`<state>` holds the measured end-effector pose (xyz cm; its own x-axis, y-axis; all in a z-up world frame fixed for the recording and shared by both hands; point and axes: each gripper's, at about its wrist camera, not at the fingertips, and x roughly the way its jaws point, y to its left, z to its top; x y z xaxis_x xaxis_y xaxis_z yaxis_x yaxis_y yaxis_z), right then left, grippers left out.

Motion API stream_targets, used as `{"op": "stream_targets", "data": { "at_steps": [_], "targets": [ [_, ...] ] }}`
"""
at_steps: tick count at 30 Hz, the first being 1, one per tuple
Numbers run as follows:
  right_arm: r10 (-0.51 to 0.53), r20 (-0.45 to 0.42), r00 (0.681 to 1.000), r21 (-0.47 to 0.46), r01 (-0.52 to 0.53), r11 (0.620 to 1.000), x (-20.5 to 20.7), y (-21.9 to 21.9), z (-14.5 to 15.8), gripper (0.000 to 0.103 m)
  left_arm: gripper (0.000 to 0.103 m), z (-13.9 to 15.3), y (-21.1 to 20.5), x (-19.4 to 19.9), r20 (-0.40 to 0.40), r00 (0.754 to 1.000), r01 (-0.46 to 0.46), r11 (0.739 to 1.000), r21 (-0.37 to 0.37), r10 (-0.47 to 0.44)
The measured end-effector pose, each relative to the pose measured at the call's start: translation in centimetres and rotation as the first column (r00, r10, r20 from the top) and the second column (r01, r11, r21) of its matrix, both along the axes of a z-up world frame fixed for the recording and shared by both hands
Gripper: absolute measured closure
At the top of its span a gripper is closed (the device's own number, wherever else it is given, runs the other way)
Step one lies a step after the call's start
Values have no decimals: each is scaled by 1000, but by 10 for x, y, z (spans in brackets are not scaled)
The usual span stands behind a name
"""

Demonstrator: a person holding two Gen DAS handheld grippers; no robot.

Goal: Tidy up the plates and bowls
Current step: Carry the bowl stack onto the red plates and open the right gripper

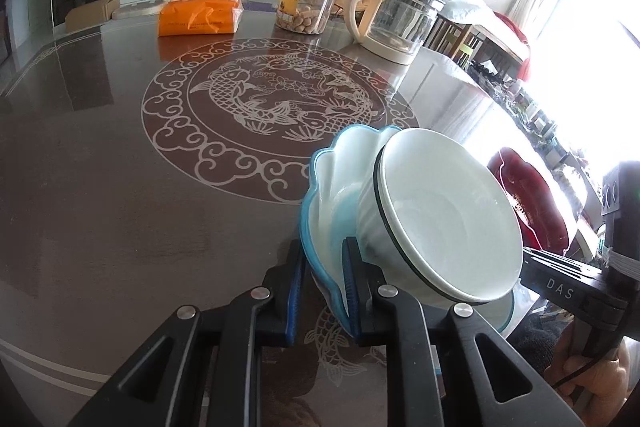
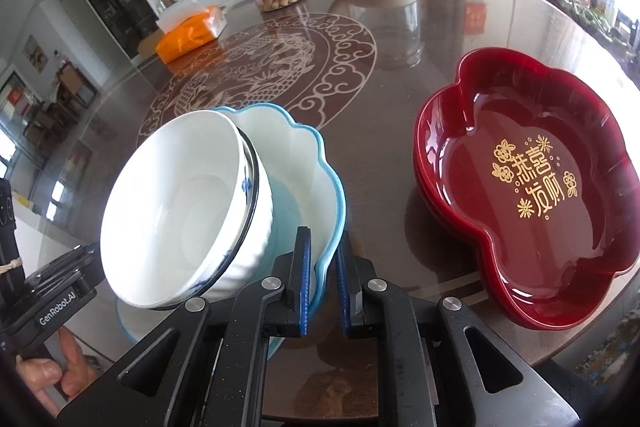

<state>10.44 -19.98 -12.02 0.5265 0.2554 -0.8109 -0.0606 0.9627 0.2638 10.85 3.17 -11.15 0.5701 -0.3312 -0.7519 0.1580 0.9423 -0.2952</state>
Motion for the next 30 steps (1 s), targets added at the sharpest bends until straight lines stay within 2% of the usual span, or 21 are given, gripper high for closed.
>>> {"op": "stream_targets", "data": {
  "at_steps": [3, 8, 16, 24, 30],
  "targets": [
    [-5, 28, 1000, 6, 4, 1000, -2, 0, 6, 89, 85, 9, -1, 5, 23, 1000, 2, 1000, 5, -2],
    [-11, 57, 998, 27, 9, 1000, -4, -2, 19, 88, 85, 15, 0, 13, 7, 1000, -9, 1000, -10, 9],
    [-44, 92, 995, 33, 41, 999, -5, -19, 43, 88, 85, 43, -20, 21, 41, 999, 30, 999, -13, -29],
    [-116, 137, 984, 19, 115, 993, -16, -59, 69, 87, 85, 77, -76, 37, 102, 986, 130, 991, -8, -128],
    [-205, 161, 965, 2, 207, 978, -24, -103, 84, 87, 85, 84, -131, 50, 117, 971, 215, 976, -25, -210]
  ]
}}
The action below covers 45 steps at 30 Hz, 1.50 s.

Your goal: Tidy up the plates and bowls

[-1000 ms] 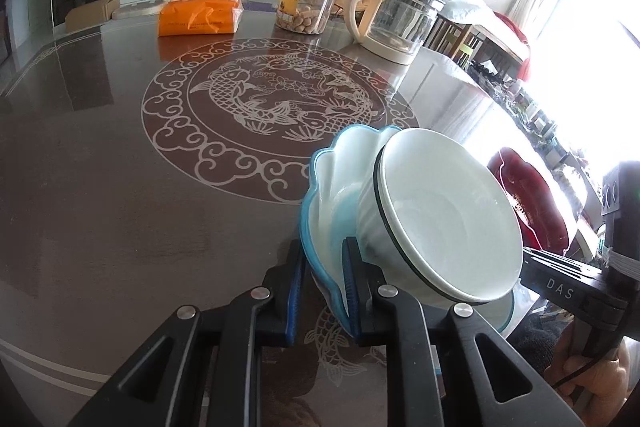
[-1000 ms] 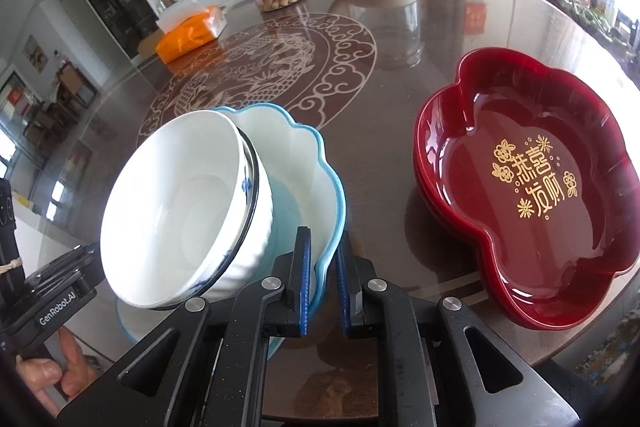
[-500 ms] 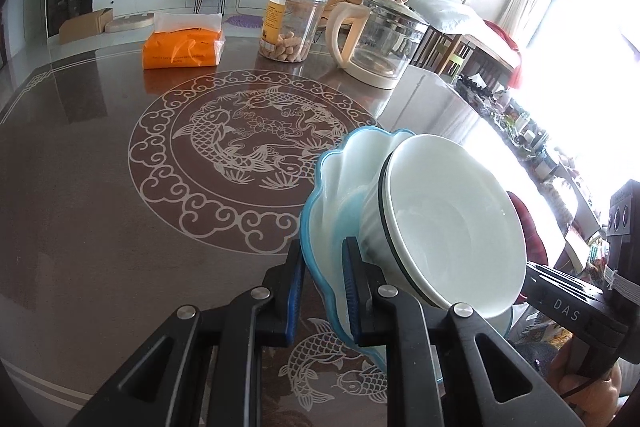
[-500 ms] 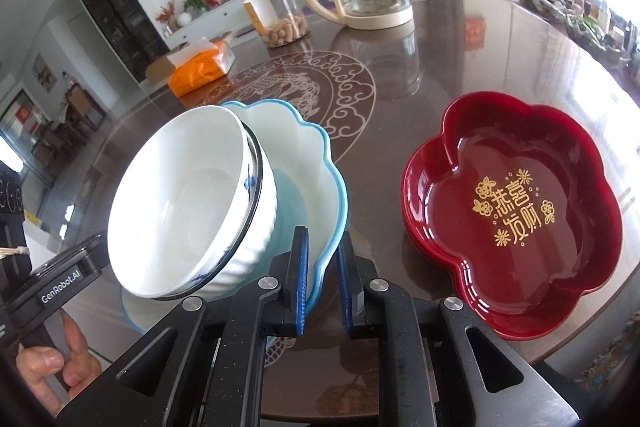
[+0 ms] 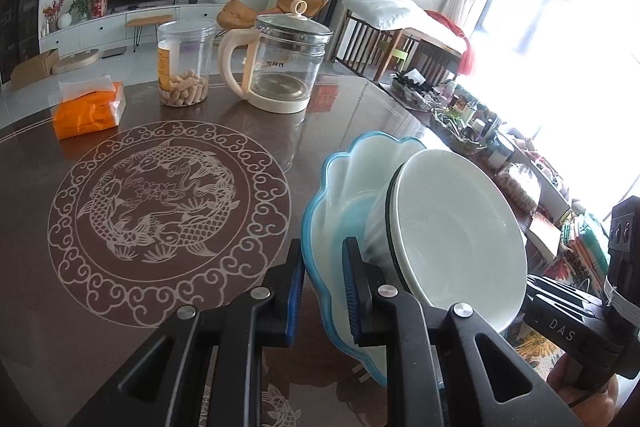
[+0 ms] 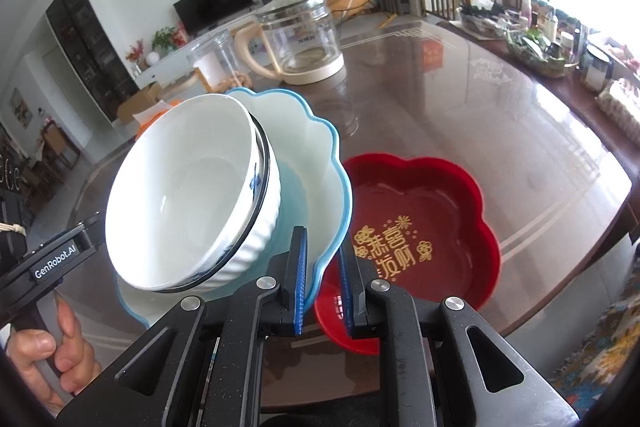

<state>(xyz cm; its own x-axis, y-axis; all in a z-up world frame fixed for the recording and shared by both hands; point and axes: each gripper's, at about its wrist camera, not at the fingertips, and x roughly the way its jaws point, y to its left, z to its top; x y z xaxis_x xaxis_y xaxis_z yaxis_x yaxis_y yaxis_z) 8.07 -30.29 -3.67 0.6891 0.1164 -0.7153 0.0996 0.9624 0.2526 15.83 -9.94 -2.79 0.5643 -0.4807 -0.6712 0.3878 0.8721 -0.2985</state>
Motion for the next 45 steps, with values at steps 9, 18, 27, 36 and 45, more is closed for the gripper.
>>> {"op": "stream_targets", "data": {
  "at_steps": [9, 18, 27, 36, 45],
  "targets": [
    [-122, -23, 992, -11, 122, 992, -7, -56, -9, 87, 85, -26, -62, 10, -53, 996, 78, 997, 6, -78],
    [-162, -86, 983, 19, 164, 986, -7, -79, -47, 87, 85, -64, -82, 10, -102, 991, 96, 994, 59, -89],
    [-150, -41, 988, 47, 152, 987, -9, -87, -50, 83, 82, -51, -79, 6, -45, 995, 96, 992, 78, -93],
    [-167, 19, 986, 106, 164, 981, -21, -99, -37, 62, 42, -19, -57, 6, 29, 999, 14, 999, 48, -15],
    [-250, 166, 954, 41, 247, 968, -64, -85, 16, 32, 6, 32, -31, -49, 326, 945, -100, 975, 199, 30]
  ]
}}
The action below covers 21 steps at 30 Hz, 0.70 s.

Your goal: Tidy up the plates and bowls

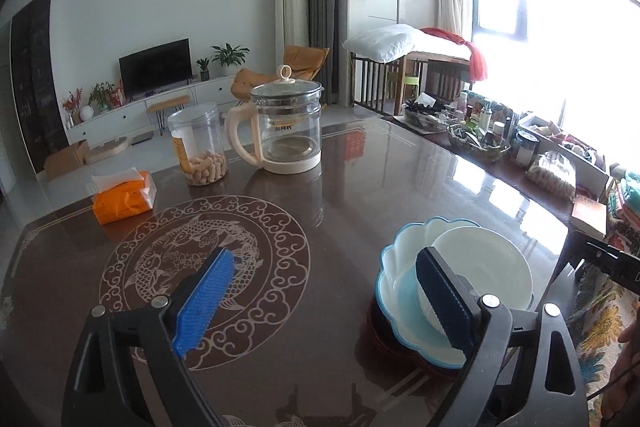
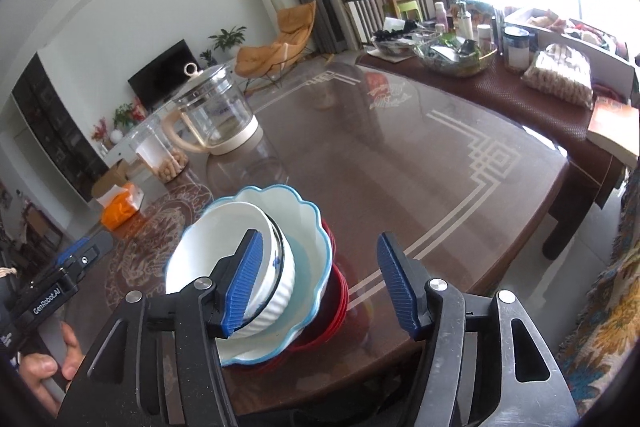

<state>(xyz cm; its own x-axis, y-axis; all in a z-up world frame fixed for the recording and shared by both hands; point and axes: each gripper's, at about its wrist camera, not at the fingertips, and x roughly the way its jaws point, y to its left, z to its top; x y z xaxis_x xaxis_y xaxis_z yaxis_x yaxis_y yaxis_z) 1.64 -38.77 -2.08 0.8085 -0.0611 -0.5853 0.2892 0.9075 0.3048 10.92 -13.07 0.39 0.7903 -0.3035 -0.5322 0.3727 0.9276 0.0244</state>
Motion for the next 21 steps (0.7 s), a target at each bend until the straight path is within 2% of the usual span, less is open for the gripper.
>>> {"op": "stream_targets", "data": {
  "at_steps": [1, 3, 4, 8, 10, 13, 16, 18, 21],
  "targets": [
    [-21, 18, 1000, -29, 22, 999, -11, 8, 7, 30, 2, 5, 4, -11, 30, 1000, -5, 1000, 13, 5],
    [-59, 58, 997, -85, 64, 994, -34, 26, 21, 29, 0, 14, 14, -32, 62, 998, -7, 1000, 24, 5],
    [-74, 75, 994, -105, 82, 991, -47, 36, 26, 25, 0, 17, 18, -41, 55, 998, 2, 1000, 25, -3],
    [-120, 120, 985, -181, 141, 973, -95, 75, 29, 23, 0, 25, 27, -82, -17, 1000, 19, 998, 64, -18],
    [-137, 91, 986, -202, 153, 967, -109, 90, 20, 22, 0, 23, 30, -106, -29, 1000, 9, 996, 93, -6],
    [-141, 32, 990, -180, 144, 973, -122, 98, -2, 22, 0, 16, 32, -133, -26, 998, -46, 988, 145, 51],
    [-155, -61, 986, -121, 147, 982, -126, 95, -17, 22, 0, 10, 35, -151, -54, 998, -7, 992, 126, 14],
    [-161, -90, 983, -111, 151, 982, -132, 96, -14, 22, 0, 8, 36, -157, -89, 996, 9, 993, 121, 2],
    [-184, -100, 978, -163, 167, 972, -141, 104, 0, 22, 0, 7, 34, -158, -117, 993, -1, 991, 133, 16]
  ]
}}
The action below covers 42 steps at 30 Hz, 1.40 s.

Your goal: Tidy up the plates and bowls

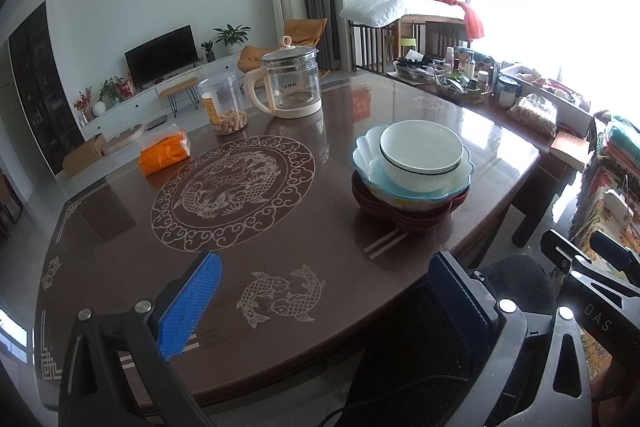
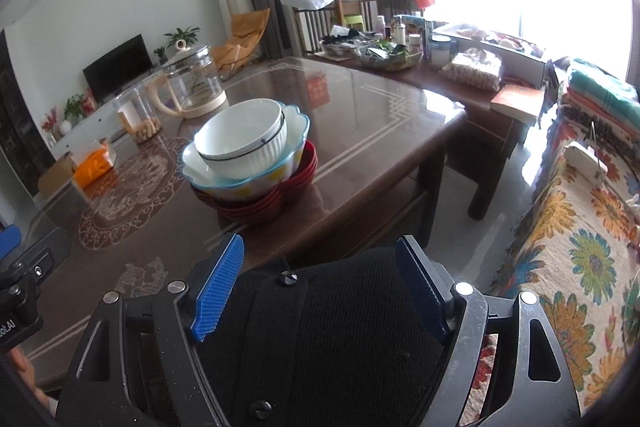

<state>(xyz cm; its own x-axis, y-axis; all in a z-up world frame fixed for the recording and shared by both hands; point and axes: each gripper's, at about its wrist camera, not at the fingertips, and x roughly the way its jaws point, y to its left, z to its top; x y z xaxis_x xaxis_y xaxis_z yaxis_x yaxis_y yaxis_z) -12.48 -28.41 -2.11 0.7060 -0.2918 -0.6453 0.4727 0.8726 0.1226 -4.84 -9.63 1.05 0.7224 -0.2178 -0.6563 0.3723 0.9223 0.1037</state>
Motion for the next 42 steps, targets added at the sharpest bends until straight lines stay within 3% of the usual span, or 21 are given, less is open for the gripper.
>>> {"op": "stream_targets", "data": {
  "at_steps": [5, 10, 14, 25, 42],
  "targets": [
    [22, -17, 1000, -83, -23, 996, -13, 24, 21, 22, 0, -4, 4, 3, -95, 995, -23, 1000, -18, 21],
    [48, 21, 999, -142, -45, 989, -22, 44, 28, 22, 0, -1, 15, 2, -82, 994, -66, 998, -7, 65],
    [39, 11, 999, -138, -37, 990, -18, 43, 26, 22, 0, -7, 23, 10, -136, 986, -97, 995, -5, 95],
    [44, 10, 999, -151, -42, 988, -15, 45, 26, 22, 0, -16, 19, 16, -153, 983, -97, 995, 15, 99],
    [59, 39, 997, -170, -52, 984, -8, 49, 32, 22, 0, -11, 22, 16, -122, 992, -40, 998, -49, 34]
  ]
}}
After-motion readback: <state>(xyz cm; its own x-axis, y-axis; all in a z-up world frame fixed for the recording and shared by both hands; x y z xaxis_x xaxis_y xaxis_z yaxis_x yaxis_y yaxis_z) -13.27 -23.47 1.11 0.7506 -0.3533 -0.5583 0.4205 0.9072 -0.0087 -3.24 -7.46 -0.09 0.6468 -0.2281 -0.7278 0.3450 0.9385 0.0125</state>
